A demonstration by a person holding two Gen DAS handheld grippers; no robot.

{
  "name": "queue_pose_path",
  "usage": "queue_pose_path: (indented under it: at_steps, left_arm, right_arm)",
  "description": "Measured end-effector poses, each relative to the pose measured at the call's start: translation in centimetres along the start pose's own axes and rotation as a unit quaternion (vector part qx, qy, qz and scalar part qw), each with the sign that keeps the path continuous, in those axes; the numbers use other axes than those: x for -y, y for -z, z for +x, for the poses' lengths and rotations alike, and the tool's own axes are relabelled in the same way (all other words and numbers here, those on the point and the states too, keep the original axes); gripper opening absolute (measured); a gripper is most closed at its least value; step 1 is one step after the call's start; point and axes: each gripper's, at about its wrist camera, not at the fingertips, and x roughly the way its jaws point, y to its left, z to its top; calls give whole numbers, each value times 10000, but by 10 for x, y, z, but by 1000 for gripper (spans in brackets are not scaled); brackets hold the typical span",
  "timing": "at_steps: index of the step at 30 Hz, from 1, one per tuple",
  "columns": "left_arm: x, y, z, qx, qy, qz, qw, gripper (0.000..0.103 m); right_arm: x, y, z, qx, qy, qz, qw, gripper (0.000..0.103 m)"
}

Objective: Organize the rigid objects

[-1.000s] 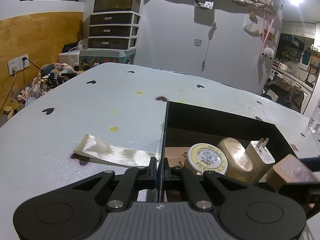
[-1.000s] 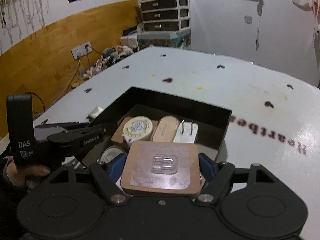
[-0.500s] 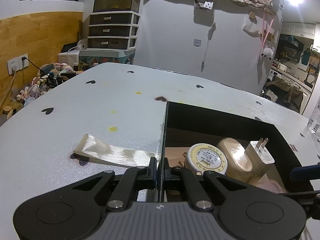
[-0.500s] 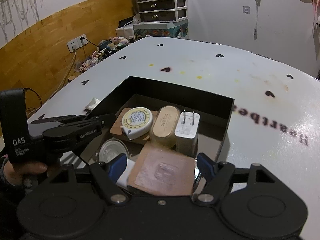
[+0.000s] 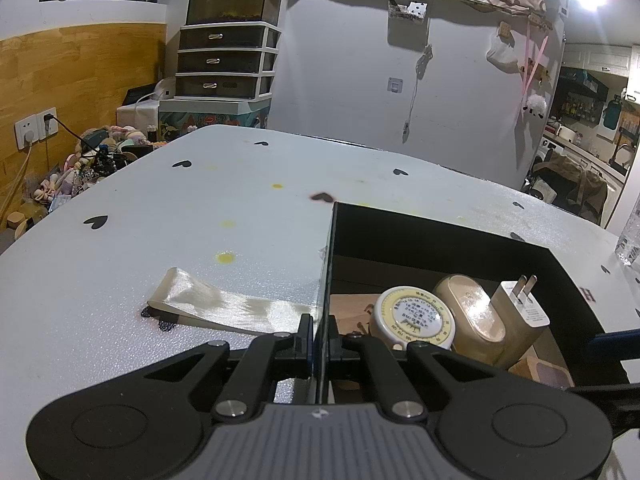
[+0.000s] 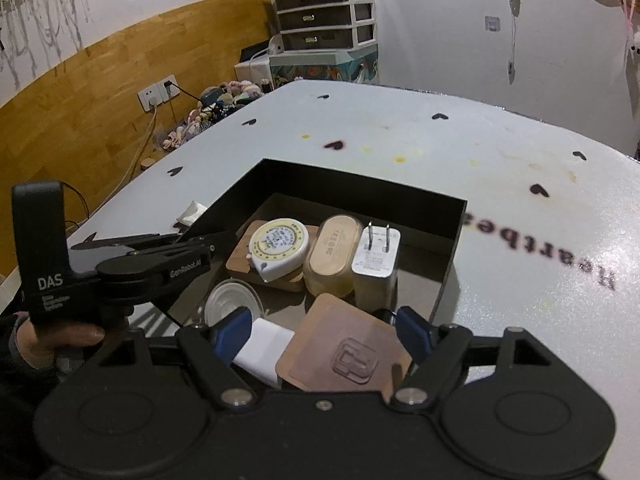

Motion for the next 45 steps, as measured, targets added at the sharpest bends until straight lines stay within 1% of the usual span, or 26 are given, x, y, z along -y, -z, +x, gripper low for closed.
queue_pose_path:
  at_steps: [6,13,16,21,26,28,31,32,33,35,37,38,39,41,43,45]
  left_arm:
    - [0,0,0,-2,-3,3,10000,4]
    - [0,0,0,-8,-5,19,10000,4]
    - [-1,0,1,-9,-6,19,10000,4]
    - [0,1,1,-14,-31,39,10000,4]
    - [1,2,1,-19,-74,105,9999,4]
    - [1,2,1,-20,-84,129,9999,4]
    - [1,0,-1,-13,-90,164,9998,4]
    - [2,0,-1,-18,-102,181,9998,5]
    - [2,-1,-2,-19,-133,196,9997,9]
    - [2,-2,-5,3,-169,190,9997,10]
    - [3,-3,-12,83,-235,199,9995,16]
    - [5,-5,-16,150,-296,215,9992,25]
    - [6,-6,-23,230,-326,230,9989,37]
    - [6,-8,-37,405,-323,208,9984,50]
    - [9,-11,-51,564,-317,215,9977,57]
    - [13,-13,-67,726,-307,230,9966,71]
  right_arm:
    - [5,2,-16,267,-23,72,9996,81]
    - [6,9,-50,963,173,56,9952,86]
    - [9,16,-63,1208,158,114,9925,87]
    - [12,34,-82,1589,476,14,9861,91]
    - [20,53,-89,1802,777,43,9805,94]
    - [21,59,-89,1823,922,26,9789,94]
    - [23,67,-89,1811,971,71,9786,95]
    - [24,69,-89,1815,981,96,9784,95]
    - [25,71,-89,1833,994,117,9779,95]
    - [25,75,-90,1893,1027,131,9765,95]
    - [25,79,-90,1940,1021,128,9756,95]
    - [25,81,-90,1944,993,134,9758,95]
    - [26,83,-90,1934,972,145,9762,95]
    - [25,86,-91,1943,995,156,9758,95]
    - [25,87,-93,1972,1025,161,9749,95]
    - [23,89,-95,2012,1077,166,9735,95]
